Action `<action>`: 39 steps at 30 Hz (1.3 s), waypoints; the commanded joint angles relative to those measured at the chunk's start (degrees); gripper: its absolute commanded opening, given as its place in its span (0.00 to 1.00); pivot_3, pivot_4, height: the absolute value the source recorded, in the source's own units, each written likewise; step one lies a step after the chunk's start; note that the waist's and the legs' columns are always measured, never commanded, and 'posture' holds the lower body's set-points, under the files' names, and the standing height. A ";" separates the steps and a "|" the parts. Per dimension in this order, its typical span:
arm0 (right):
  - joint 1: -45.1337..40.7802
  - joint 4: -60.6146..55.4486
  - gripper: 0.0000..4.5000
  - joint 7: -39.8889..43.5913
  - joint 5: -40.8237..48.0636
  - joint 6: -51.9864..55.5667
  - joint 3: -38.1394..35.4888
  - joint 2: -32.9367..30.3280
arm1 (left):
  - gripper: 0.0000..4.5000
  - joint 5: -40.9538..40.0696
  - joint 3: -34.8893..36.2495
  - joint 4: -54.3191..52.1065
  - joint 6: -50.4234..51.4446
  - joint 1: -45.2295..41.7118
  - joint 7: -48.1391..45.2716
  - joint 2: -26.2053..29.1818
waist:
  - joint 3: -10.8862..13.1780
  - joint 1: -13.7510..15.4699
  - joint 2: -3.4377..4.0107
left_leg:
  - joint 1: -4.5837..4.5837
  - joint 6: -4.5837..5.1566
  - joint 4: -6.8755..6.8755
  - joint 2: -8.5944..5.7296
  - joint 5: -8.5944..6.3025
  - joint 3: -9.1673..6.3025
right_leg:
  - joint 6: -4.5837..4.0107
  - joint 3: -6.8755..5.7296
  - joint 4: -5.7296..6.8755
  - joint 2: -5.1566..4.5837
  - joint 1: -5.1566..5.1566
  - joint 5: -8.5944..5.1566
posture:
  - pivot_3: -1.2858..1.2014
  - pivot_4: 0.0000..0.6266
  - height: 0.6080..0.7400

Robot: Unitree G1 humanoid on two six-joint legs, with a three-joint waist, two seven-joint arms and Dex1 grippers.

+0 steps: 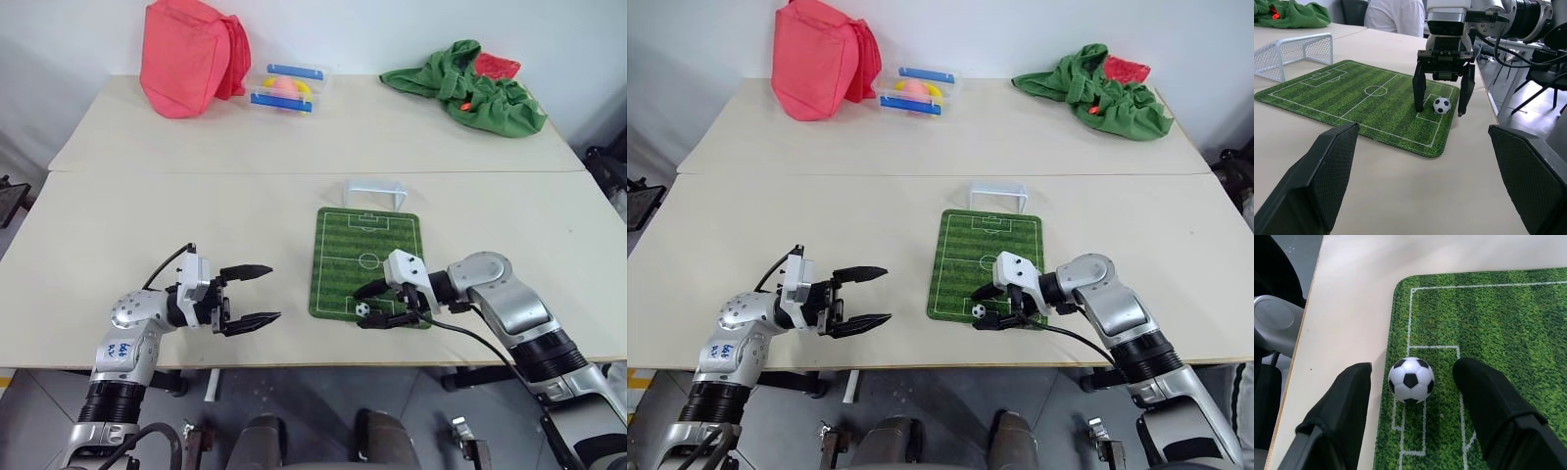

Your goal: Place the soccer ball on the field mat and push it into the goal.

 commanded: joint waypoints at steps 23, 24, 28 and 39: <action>9.97 -28.54 0.00 -12.44 4.81 16.46 -3.17 -2.78 | 1.00 -1.87 0.72 -1.11 -0.09 0.58 -4.11 0.66 | 0.00 0.13 0.00 | -0.03 0.02 0.01 0.01 -0.09 0.00 | 0.00 0.00 -0.02 0.01 -0.02 0.00 | 0.52 0.24 1.00; 10.22 -27.76 0.00 -12.53 4.45 15.93 -2.75 -2.66 | 1.00 -1.83 0.67 -1.08 -0.04 0.44 -4.11 0.61 | 0.00 0.11 0.00 | -0.03 0.01 0.01 0.02 -0.09 0.00 | 0.00 0.00 -0.02 0.01 -0.02 0.00 | 0.52 0.24 1.00; 10.07 -24.39 0.00 -13.37 3.89 14.63 -1.87 -1.54 | 1.00 -1.70 0.61 -0.88 0.06 -0.01 -4.04 0.50 | 0.00 0.05 0.00 | -0.03 0.01 0.01 0.02 -0.09 0.00 | 0.00 0.00 -0.02 0.01 -0.02 0.00 | 0.52 0.24 1.00; -4.87 -2.90 0.00 -18.11 -0.69 3.55 -7.26 2.01 | 1.00 -1.40 1.26 0.01 0.14 -1.02 -3.59 0.91 | 0.02 -0.46 0.01 | -0.01 0.01 0.06 0.02 -0.09 0.08 | 0.00 0.07 0.00 0.02 -0.05 0.00 | 0.52 0.24 1.00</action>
